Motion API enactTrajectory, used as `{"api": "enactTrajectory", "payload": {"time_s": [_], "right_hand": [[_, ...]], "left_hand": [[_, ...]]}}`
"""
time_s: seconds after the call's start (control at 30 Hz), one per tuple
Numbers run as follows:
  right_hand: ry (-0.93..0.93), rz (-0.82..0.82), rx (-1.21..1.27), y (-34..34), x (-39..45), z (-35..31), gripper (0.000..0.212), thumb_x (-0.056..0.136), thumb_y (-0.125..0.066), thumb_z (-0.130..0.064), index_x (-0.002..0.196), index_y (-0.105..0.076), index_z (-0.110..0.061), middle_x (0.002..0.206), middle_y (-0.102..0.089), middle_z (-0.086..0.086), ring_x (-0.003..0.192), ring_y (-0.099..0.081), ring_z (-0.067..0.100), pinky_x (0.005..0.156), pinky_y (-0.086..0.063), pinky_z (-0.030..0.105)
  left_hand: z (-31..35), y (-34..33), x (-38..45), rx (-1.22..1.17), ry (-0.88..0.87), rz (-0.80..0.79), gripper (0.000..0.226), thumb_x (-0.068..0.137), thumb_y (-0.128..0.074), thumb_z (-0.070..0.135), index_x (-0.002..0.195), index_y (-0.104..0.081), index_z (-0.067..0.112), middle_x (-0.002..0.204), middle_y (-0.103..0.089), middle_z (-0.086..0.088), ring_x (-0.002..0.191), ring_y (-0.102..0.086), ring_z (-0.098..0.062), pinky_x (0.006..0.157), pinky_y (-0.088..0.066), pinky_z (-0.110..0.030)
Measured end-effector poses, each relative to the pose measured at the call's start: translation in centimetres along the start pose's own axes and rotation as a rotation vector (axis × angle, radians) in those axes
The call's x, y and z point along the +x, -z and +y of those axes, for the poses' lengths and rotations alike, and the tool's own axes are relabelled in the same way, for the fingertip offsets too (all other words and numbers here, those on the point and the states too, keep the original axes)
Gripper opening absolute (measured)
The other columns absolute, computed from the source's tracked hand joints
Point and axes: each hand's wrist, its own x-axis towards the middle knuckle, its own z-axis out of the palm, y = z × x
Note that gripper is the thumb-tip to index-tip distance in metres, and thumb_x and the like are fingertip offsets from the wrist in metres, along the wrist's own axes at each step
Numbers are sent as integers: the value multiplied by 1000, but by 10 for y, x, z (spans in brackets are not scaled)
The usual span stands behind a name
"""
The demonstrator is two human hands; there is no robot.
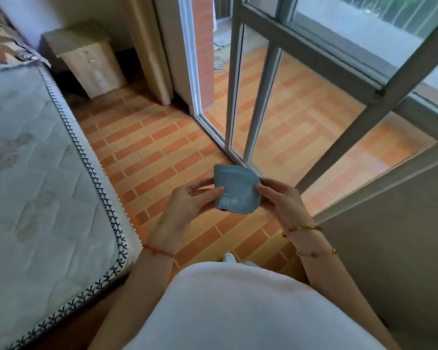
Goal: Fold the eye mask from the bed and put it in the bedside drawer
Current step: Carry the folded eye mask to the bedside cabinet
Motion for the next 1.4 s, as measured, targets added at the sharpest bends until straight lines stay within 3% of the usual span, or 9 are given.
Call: {"api": "enactTrajectory", "payload": {"time_s": [0.17,0.33,0.47,0.6,0.77,0.87,1.0,1.23,1.4], "right_hand": [[-5,-136,-44,-5,50,-21,21,85,-63,-2,77,-71,-19,70,-75,-6,67,-71,7,59,-55,17],[-33,-253,-81,-18,103,-38,13,85,-63,-2,90,-70,-12,85,-72,4,73,-71,12,65,-57,22],[-48,-333,-90,-37,149,-45,18,85,-62,-1,84,-72,-15,78,-75,0,73,-72,13,67,-59,24],[-60,-386,-120,-60,197,-56,20,86,-61,-1,82,-73,-16,79,-74,1,74,-71,13,66,-58,23],[-69,-434,-164,-93,268,-80,15,86,-61,-3,91,-71,-12,95,-70,12,86,-67,21,75,-59,27],[-71,-447,-173,-119,315,-100,15,87,-60,-3,92,-70,-12,93,-70,11,84,-67,20,72,-58,25],[-78,-477,-167,-154,378,-127,15,87,-60,-3,98,-69,-8,92,-70,8,83,-68,18,68,-57,22],[-85,-535,-169,-203,462,-160,16,88,-58,-4,92,-70,-14,92,-70,8,83,-67,19,67,-56,22],[-117,-546,-162,-230,525,-183,15,88,-59,-3,97,-69,-9,92,-70,9,82,-68,18,68,-57,24]], "left_hand": [[8,-7,25,-96,-6,153,26,81,-71,2,104,-68,14,82,-77,-3,71,-74,-10,68,-60,-20],[21,-1,56,-145,-36,256,24,80,-73,6,100,-70,18,84,-79,-3,77,-75,-13,71,-59,-20],[30,9,87,-177,-56,334,25,80,-73,7,103,-71,18,85,-79,-4,78,-74,-12,71,-59,-19],[46,21,125,-199,-64,409,26,81,-73,7,105,-71,15,96,-76,-11,86,-72,-19,82,-59,-23],[77,44,183,-188,-82,441,39,82,-72,11,120,-66,9,107,-74,-16,98,-71,-25,83,-58,-25],[107,60,226,-164,-85,462,37,82,-73,13,118,-67,12,106,-75,-13,100,-72,-26,87,-57,-30],[148,84,278,-163,-104,484,35,80,-75,15,115,-69,15,101,-77,-8,95,-73,-21,77,-58,-21],[204,120,354,-122,-77,514,43,79,-76,18,120,-66,11,107,-76,-7,100,-72,-21,87,-58,-31],[238,137,410,-146,-58,523,38,78,-77,17,115,-69,14,100,-78,-2,96,-74,-18,83,-59,-29]]}}
